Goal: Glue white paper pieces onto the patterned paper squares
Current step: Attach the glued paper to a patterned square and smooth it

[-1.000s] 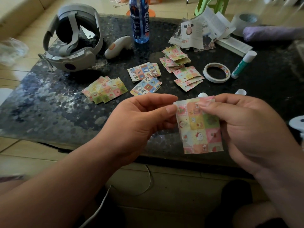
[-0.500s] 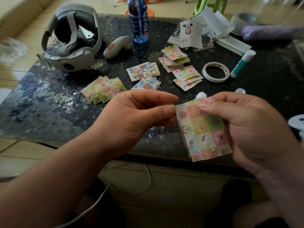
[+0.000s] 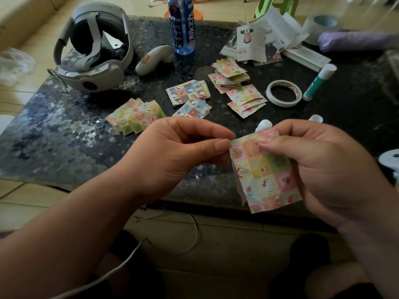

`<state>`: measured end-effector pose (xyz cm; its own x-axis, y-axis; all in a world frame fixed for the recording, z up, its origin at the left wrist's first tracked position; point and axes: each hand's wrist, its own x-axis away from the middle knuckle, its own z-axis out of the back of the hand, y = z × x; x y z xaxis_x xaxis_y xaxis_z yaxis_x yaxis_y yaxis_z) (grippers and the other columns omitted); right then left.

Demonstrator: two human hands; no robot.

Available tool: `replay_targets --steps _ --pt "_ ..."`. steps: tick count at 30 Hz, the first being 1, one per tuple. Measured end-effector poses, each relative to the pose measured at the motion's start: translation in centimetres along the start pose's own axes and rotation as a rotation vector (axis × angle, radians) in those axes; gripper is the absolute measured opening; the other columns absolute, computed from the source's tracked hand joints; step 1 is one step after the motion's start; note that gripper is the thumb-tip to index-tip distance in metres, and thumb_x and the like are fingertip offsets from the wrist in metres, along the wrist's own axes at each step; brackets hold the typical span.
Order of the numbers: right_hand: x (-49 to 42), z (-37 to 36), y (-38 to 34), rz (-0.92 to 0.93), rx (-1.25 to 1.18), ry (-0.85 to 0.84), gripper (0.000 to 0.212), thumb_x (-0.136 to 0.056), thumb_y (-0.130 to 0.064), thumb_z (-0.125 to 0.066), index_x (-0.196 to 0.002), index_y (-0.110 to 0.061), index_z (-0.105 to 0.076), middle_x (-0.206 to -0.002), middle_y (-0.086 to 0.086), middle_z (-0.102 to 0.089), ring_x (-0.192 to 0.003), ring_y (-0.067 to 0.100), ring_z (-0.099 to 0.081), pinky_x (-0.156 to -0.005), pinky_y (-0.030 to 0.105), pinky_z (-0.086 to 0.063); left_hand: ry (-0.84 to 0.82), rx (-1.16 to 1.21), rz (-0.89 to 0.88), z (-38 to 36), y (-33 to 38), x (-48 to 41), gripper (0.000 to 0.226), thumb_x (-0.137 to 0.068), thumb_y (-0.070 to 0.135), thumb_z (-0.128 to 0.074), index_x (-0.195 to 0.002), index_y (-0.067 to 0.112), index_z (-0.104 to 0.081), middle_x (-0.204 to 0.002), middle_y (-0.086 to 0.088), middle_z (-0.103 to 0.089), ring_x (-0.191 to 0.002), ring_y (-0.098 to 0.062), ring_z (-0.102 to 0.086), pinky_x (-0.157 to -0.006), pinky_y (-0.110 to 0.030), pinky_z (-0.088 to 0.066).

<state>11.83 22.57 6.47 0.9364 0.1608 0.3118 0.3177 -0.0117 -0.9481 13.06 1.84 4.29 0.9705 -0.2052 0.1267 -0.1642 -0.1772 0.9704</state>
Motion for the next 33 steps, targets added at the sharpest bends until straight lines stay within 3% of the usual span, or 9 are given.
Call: replay_targets --steps 3,10,16,27,33 --pt "-0.1 0.0 0.0 -0.023 0.003 -0.020 0.008 -0.079 -0.008 -0.071 -0.072 -0.010 -0.074 -0.080 0.013 -0.077 -0.072 0.023 -0.076 -0.058 0.035 -0.061 -0.019 0.000 0.010 0.1 0.0 0.0 0.016 -0.070 0.017 -0.079 -0.085 0.015 -0.081 -0.088 -0.016 -0.076 -0.082 -0.028 -0.073 -0.081 -0.034 -0.060" --pt "-0.2 -0.1 0.1 -0.024 -0.006 -0.003 0.019 -0.088 -0.004 -0.067 -0.071 -0.010 -0.074 -0.079 0.014 -0.077 -0.070 0.023 -0.076 -0.057 0.036 -0.061 -0.018 -0.024 0.020 0.3 0.1 0.0 0.016 -0.069 0.017 -0.079 -0.085 0.014 -0.081 -0.090 -0.017 -0.076 -0.084 -0.029 -0.073 -0.083 -0.036 -0.060" --pt "-0.4 0.0 0.5 0.005 0.034 -0.007 0.028 -0.091 -0.005 -0.066 -0.068 -0.016 -0.078 -0.080 0.013 -0.077 -0.075 0.025 -0.077 -0.068 0.045 -0.061 0.008 -0.041 0.040 0.1 0.0 -0.1 0.018 -0.067 0.019 -0.080 -0.085 0.013 -0.081 -0.089 -0.018 -0.076 -0.082 -0.028 -0.073 -0.083 -0.036 -0.061" --pt "-0.9 -0.2 1.1 0.007 0.127 0.064 0.013 -0.091 -0.006 -0.069 -0.079 -0.002 -0.071 -0.083 0.015 -0.077 -0.079 0.027 -0.077 -0.068 0.048 -0.064 0.119 0.000 0.121 -0.7 -0.5 -0.2 0.015 -0.066 0.009 -0.077 -0.079 0.003 -0.079 -0.086 -0.026 -0.073 -0.076 -0.033 -0.068 -0.071 -0.033 -0.061" --pt "-0.9 -0.6 1.3 0.014 0.184 0.093 0.012 -0.090 -0.006 -0.071 -0.080 0.001 -0.072 -0.085 0.022 -0.075 -0.085 0.039 -0.075 -0.073 0.062 -0.062 0.173 -0.034 0.142 -0.9 -0.6 -0.3 0.007 -0.065 0.007 -0.077 -0.071 0.008 -0.079 -0.077 -0.018 -0.074 -0.072 -0.030 -0.070 -0.069 -0.031 -0.060"
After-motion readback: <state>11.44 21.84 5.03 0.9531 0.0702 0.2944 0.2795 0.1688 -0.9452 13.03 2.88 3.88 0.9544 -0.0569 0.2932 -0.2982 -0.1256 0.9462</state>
